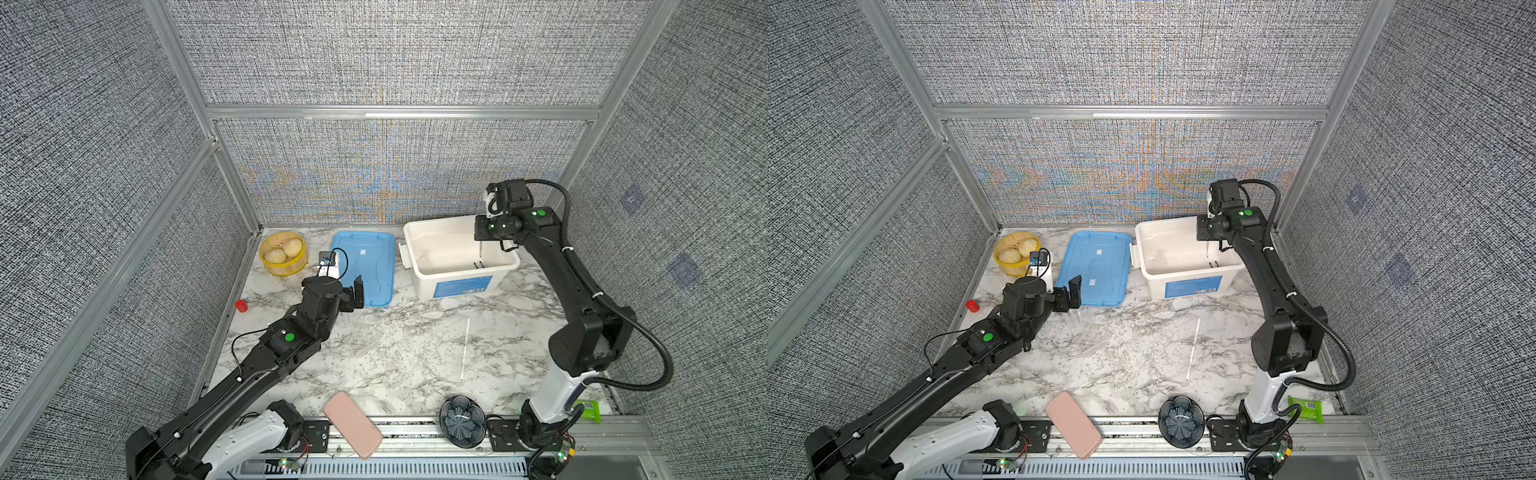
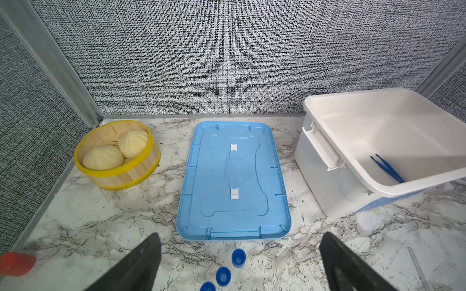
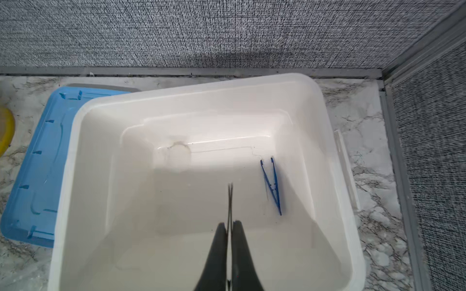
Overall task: Organize the chemistry lab equipment
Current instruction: 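Lift the pipette and carry it over the white bin, then lower the thin item into the bin and open the right gripper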
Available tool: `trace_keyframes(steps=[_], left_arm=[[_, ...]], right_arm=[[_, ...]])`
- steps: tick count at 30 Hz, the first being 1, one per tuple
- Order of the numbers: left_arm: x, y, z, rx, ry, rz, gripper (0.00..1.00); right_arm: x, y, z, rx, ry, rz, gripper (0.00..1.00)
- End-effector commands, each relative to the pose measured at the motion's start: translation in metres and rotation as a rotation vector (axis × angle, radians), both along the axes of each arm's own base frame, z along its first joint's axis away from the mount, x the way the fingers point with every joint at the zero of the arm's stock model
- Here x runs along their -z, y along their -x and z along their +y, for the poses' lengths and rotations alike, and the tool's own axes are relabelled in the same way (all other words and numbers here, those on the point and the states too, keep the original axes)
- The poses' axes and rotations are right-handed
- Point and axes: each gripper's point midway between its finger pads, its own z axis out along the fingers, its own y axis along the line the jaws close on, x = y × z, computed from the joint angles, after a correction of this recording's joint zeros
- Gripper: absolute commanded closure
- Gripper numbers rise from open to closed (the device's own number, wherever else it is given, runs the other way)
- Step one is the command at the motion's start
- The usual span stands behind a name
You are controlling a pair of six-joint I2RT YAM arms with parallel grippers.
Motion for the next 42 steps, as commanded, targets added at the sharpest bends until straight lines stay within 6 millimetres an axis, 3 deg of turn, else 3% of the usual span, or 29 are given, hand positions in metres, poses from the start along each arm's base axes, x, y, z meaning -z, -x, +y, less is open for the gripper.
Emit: trace_keyframes(steps=[1,13,24,42], left_arm=[[-0.001,0.0,0.005,-0.014,-0.015,-0.007,0.01],[0.002,0.002,0.007,-0.023,-0.013,-0.012,0.01],[0.001,0.002,0.008,-0.022,-0.011,-0.015,0.01],[0.002,0.001,0.007,-0.025,-0.014,-0.009,0.01]], right_arm=[[0.022,0.001,0.002,-0.049,0.008,0.09,0.96],[0.08,-0.02,-0.005,-0.059,0.07,0.238,0.97],[0.153,-0.024,-0.01,-0.069,0.116,0.394,0.97],[0.216,-0.022,-0.011,-0.07,0.155,0.5,0.97]])
